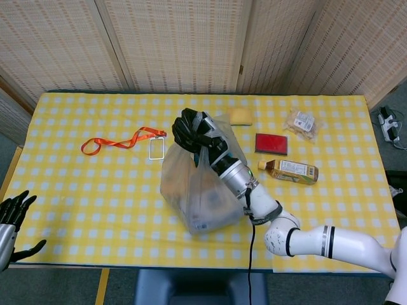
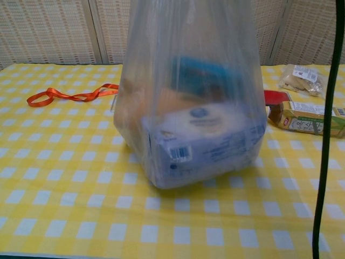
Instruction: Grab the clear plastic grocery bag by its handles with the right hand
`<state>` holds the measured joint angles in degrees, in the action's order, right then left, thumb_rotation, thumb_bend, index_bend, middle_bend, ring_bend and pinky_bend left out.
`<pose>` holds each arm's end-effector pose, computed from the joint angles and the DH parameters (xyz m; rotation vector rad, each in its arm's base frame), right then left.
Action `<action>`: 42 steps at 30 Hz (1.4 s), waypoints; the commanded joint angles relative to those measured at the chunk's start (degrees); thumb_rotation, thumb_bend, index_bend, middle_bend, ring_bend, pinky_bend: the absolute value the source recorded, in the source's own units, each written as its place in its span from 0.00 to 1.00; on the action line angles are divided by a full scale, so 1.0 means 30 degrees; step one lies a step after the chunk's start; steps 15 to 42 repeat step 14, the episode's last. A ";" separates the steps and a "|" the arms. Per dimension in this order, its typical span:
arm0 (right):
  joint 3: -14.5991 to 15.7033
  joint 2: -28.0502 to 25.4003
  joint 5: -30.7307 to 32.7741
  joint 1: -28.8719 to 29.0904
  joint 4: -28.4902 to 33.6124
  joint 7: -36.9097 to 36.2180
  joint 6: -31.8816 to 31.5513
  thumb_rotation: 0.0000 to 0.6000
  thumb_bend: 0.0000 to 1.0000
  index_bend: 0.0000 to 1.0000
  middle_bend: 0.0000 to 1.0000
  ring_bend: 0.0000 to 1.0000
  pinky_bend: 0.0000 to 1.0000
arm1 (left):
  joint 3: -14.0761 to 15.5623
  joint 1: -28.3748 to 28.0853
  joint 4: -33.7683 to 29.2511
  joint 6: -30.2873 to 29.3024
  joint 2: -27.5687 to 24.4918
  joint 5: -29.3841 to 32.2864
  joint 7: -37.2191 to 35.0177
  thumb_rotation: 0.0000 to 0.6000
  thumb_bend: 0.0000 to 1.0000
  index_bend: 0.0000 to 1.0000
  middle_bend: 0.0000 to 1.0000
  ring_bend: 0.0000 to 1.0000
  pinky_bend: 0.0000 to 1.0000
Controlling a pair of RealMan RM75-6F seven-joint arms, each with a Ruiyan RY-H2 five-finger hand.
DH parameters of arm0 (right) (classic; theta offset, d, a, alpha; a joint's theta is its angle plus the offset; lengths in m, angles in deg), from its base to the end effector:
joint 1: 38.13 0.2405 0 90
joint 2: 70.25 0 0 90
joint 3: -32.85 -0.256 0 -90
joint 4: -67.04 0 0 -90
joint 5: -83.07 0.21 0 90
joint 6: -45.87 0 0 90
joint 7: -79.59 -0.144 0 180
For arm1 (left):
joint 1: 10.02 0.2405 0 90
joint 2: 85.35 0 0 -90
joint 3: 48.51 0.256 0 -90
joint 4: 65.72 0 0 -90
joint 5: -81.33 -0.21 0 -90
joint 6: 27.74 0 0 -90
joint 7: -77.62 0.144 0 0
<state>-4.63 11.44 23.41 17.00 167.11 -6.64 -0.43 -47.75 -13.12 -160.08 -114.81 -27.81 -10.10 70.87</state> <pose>0.0556 -0.3790 0.0848 -0.4507 1.9952 -1.5328 -0.3081 0.1578 0.1829 -1.4472 -0.9405 -0.9383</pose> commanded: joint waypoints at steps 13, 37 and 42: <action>-0.5242 -0.3440 0.6213 0.1668 0.4121 0.6991 -0.1389 1.00 0.48 0.76 0.82 0.70 1.00 | -0.0035 -0.0059 -0.0068 0.0369 -0.0084 0.0456 -0.0027 1.00 0.22 0.00 0.00 0.00 0.00; -0.5258 -0.3461 0.6428 0.1653 0.4227 0.7173 -0.1376 1.00 0.48 0.76 0.82 0.69 1.00 | -0.0035 -0.0079 -0.0068 0.0407 -0.0077 0.0461 0.0002 1.00 0.22 0.00 0.00 0.00 0.00; -0.5258 -0.3461 0.6428 0.1653 0.4227 0.7173 -0.1376 1.00 0.48 0.76 0.82 0.69 1.00 | -0.0035 -0.0079 -0.0068 0.0407 -0.0077 0.0461 0.0002 1.00 0.22 0.00 0.00 0.00 0.00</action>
